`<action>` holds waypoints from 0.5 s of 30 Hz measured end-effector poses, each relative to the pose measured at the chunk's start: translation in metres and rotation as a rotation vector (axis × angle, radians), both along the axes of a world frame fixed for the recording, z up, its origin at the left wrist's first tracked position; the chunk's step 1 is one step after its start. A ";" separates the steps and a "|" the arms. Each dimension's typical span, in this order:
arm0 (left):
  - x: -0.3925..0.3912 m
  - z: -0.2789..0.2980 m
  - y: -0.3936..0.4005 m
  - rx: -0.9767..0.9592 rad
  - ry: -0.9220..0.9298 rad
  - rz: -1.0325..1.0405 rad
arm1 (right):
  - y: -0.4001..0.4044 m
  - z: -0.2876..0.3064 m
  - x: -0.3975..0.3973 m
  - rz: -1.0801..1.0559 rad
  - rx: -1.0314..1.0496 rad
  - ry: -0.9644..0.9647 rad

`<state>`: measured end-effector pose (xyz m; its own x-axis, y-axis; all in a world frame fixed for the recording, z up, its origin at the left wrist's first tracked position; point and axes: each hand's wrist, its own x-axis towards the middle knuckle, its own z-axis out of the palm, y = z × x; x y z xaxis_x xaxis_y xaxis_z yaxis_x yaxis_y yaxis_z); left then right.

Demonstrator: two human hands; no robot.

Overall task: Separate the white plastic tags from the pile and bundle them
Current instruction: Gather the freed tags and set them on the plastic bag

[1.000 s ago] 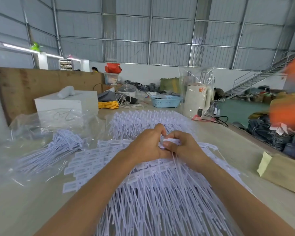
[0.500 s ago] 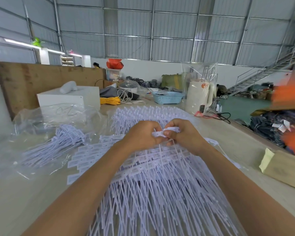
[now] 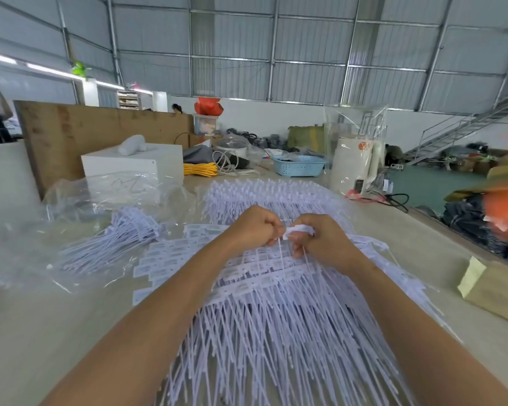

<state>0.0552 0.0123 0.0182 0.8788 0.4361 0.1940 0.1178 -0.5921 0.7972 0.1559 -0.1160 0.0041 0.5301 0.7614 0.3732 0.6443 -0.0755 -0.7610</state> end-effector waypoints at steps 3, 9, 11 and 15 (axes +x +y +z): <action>-0.002 0.005 -0.004 -0.116 -0.007 0.038 | 0.005 -0.003 -0.004 -0.101 0.062 -0.171; -0.012 0.020 -0.005 -0.114 0.147 0.082 | 0.006 -0.007 -0.014 -0.101 0.171 -0.645; -0.015 0.024 -0.003 -0.150 0.192 0.077 | 0.007 -0.006 -0.018 -0.084 0.192 -0.717; -0.023 0.031 0.003 -0.286 0.277 -0.027 | 0.007 -0.002 -0.022 -0.049 0.229 -0.850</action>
